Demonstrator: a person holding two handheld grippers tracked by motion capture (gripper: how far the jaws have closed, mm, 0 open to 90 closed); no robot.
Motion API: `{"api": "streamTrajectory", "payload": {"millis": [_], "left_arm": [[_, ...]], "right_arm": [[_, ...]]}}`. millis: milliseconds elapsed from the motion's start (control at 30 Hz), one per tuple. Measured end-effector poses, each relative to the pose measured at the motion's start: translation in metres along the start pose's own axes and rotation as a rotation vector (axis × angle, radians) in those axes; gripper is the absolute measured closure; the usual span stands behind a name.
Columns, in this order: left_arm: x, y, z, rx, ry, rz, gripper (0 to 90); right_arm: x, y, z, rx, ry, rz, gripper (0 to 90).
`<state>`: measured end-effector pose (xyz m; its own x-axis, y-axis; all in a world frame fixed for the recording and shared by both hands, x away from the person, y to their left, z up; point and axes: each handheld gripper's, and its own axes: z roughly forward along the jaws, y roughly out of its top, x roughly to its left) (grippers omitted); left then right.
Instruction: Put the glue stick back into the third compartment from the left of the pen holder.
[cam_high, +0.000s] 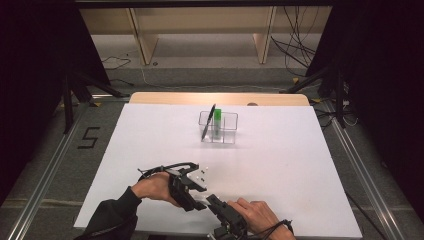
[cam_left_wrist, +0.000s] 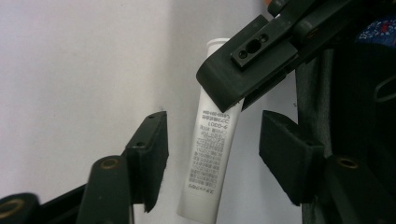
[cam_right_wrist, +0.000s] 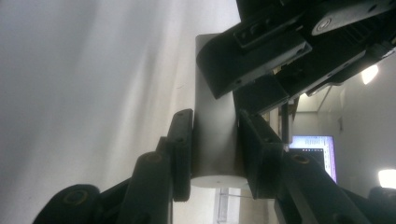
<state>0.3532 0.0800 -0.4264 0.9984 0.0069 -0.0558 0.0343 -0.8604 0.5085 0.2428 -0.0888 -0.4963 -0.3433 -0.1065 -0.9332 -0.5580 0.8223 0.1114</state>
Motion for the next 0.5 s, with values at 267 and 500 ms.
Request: {"api": "streamTrajectory", "payload": {"millis": [267, 500], "left_arm": [[0.0024, 0.0034, 0.0034, 0.047, -0.023, 0.023, 49.3], [0.0026, 0.0046, 0.0064, 0.076, -0.044, 0.031, 54.9]], "right_arm": [[0.0011, 0.0013, 0.0009, -0.011, 0.003, -0.007, 67.6], [0.002, 0.0017, 0.0006, -0.013, 0.004, -0.011, 67.6]]}}
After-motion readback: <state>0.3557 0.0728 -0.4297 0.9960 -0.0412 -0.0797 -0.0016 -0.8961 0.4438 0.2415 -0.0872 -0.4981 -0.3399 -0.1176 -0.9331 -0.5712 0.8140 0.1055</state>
